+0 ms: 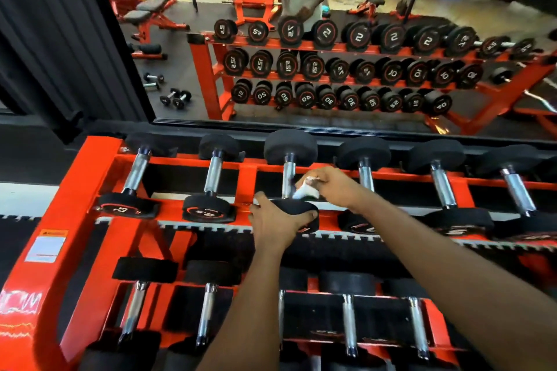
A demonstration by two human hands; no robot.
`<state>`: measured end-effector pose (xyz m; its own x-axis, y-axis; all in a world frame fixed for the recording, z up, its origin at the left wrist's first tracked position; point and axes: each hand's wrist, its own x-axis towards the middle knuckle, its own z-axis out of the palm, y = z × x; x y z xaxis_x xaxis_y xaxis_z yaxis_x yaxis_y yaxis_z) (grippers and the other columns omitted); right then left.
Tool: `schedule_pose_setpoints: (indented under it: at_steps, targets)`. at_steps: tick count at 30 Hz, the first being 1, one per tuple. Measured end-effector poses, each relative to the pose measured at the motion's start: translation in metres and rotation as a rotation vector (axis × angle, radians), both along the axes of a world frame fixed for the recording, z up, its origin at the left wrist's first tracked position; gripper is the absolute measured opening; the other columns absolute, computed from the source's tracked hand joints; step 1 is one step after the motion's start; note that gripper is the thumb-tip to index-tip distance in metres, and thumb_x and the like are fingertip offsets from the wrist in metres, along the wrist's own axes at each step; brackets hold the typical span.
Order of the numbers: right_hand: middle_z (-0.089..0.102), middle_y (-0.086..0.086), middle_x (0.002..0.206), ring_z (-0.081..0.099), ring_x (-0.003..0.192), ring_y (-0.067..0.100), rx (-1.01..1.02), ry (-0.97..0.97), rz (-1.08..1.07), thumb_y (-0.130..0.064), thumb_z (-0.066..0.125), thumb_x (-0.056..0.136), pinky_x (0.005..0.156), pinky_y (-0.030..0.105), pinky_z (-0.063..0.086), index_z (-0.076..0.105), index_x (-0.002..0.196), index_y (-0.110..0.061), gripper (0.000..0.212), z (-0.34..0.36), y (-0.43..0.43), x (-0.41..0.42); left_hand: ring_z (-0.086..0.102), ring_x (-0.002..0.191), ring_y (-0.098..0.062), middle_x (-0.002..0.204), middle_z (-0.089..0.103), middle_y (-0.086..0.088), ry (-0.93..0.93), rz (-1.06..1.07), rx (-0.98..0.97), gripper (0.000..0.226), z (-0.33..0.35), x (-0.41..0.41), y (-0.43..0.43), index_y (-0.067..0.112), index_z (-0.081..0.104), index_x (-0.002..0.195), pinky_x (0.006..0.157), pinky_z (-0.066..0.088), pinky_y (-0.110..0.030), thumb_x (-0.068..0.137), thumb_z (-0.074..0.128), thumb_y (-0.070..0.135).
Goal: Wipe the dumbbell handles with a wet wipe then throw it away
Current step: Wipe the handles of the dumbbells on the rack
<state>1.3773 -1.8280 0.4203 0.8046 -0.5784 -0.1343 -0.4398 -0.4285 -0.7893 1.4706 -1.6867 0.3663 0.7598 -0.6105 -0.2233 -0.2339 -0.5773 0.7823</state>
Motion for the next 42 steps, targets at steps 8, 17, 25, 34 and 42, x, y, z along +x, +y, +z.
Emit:
schedule_pose_setpoints:
  at_steps: [8,17,25,34,42]
  targets:
    - [0.064,0.021,0.113,0.066,0.105,0.036,0.386,-0.271,-0.534,-0.016,0.042,0.105,0.062,0.039,0.060,0.066,0.108,-0.006,0.026,0.011,0.008,-0.078,0.023,0.148,-0.040,0.155,0.031,-0.020,-0.198,-0.027,0.132,0.123,0.010,-0.014,0.000,0.003,0.024,0.150,0.122,0.018,-0.054,0.064,0.080,0.071]
    - [0.066,0.012,0.101,0.066,0.085,0.018,0.112,-0.232,-0.648,-0.007,0.060,0.096,0.064,0.025,0.058,0.062,0.105,-0.003,0.010,0.009,-0.022,-0.170,0.035,0.139,-0.031,0.135,0.051,-0.012,-0.298,-0.252,-0.191,0.060,0.021,-0.111,-0.043,0.009,0.052,0.130,0.115,0.035,-0.046,0.085,0.073,0.043]
    - [0.066,-0.004,0.075,0.065,0.071,0.017,-0.119,-0.152,-0.762,-0.023,0.079,0.077,0.065,0.032,0.053,0.060,0.076,-0.021,0.019,-0.024,-0.073,-0.199,0.040,0.138,-0.036,0.150,0.037,-0.020,-0.046,-0.223,0.142,0.133,0.008,-0.166,-0.092,-0.001,0.025,0.147,0.107,0.044,-0.047,0.056,0.078,0.081]
    - [0.067,0.006,0.088,0.062,0.080,0.022,-0.008,-0.053,-0.531,-0.031,0.077,0.082,0.066,0.027,0.040,0.068,0.096,-0.010,0.027,-0.052,-0.096,-0.153,0.054,0.122,-0.023,0.136,0.053,-0.010,0.041,-0.090,0.039,0.134,-0.006,-0.171,-0.104,0.003,0.032,0.140,0.094,0.050,-0.032,0.039,0.094,0.066]
    - [0.066,0.003,0.075,0.061,0.073,0.020,0.017,0.028,-0.392,-0.016,0.066,0.086,0.063,0.023,0.038,0.065,0.072,-0.017,0.014,-0.060,-0.097,-0.151,0.058,0.106,-0.015,0.119,0.055,0.000,0.045,-0.076,-0.029,0.121,-0.009,-0.173,-0.105,0.012,0.040,0.125,0.078,0.050,-0.025,0.030,0.090,0.069]
